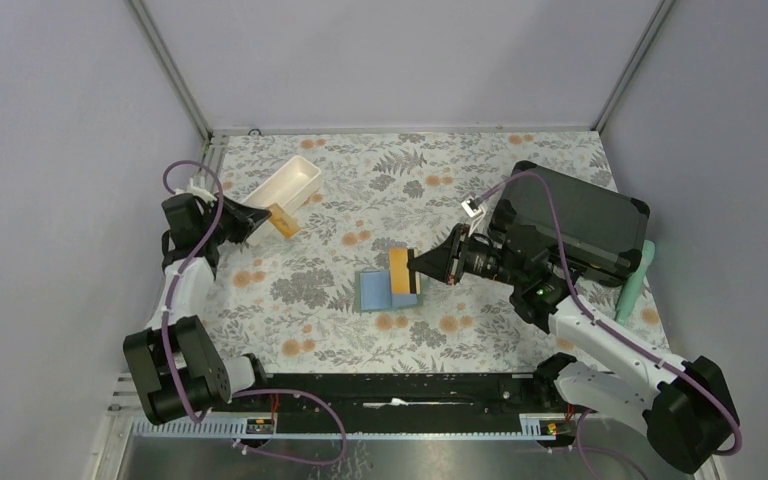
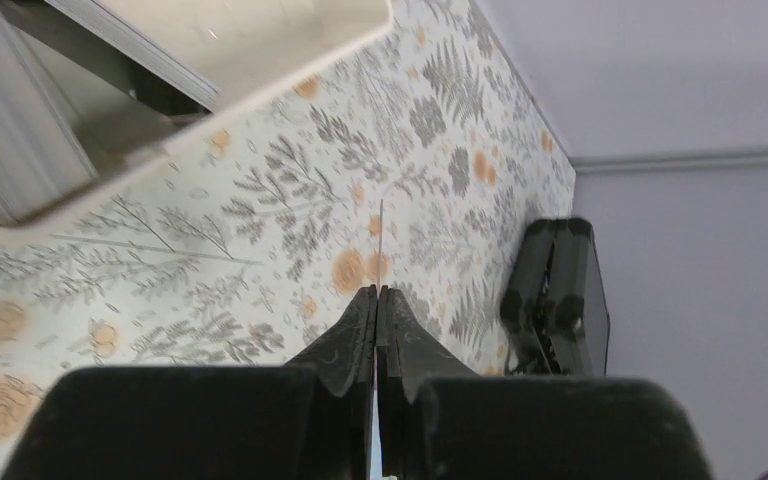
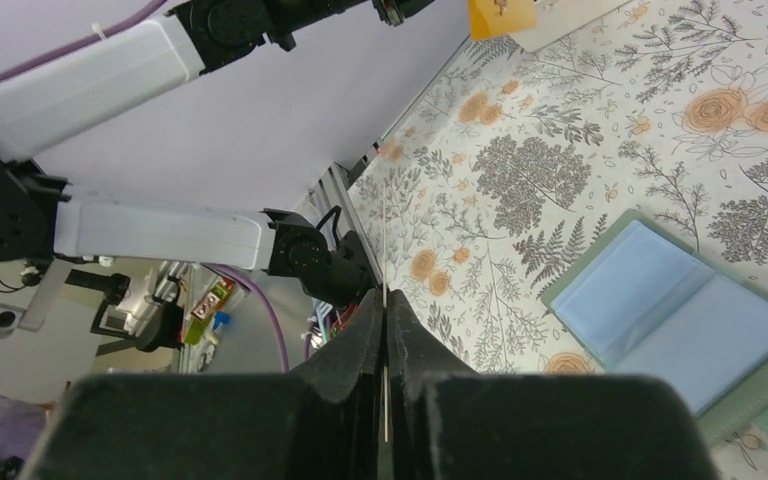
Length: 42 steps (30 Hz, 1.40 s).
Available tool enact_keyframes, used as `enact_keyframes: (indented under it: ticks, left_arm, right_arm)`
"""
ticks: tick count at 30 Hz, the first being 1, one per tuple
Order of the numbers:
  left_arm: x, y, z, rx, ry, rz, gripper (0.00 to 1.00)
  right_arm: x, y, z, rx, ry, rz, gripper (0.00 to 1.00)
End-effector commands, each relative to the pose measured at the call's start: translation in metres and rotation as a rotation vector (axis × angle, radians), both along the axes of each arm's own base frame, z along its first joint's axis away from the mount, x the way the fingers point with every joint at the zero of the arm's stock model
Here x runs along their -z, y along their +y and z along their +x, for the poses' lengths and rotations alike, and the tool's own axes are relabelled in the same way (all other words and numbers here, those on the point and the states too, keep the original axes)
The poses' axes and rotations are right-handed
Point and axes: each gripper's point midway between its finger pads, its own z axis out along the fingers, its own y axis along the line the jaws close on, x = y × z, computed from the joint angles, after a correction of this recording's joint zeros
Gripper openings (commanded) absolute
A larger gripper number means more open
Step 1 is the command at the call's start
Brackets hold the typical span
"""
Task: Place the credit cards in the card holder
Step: Place the credit card in the storage box.
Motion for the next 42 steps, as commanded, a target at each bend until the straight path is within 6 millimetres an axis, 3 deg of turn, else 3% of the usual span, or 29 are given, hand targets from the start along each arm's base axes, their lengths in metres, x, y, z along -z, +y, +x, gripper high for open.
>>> enact_keyframes:
  ticks: [1, 7, 15, 27, 42]
  left_arm:
    - [-0.033, 0.040, 0.035, -0.121, -0.137, 0.085, 0.00]
    - [-0.011, 0.106, 0.054, -0.304, -0.135, 0.105, 0.00]
    - [-0.008, 0.150, 0.067, -0.392, -0.191, 0.159, 0.00]
    - [0.033, 0.154, 0.076, -0.345, -0.134, 0.101, 0.00]
    - [0.060, 0.150, 0.057, -0.362, -0.055, 0.119, 0.06]
  right_arm:
    - [-0.022, -0.004, 0.002, 0.013, -0.096, 0.007, 0.00]
    - [-0.023, -0.005, -0.004, -0.003, -0.114, 0.014, 0.00]
    - [-0.021, -0.007, -0.007, -0.010, -0.121, 0.007, 0.00]
    - [-0.020, -0.005, -0.004, -0.004, -0.111, 0.008, 0.00]
    - [-0.025, -0.008, -0.007, -0.003, -0.121, 0.022, 0.00]
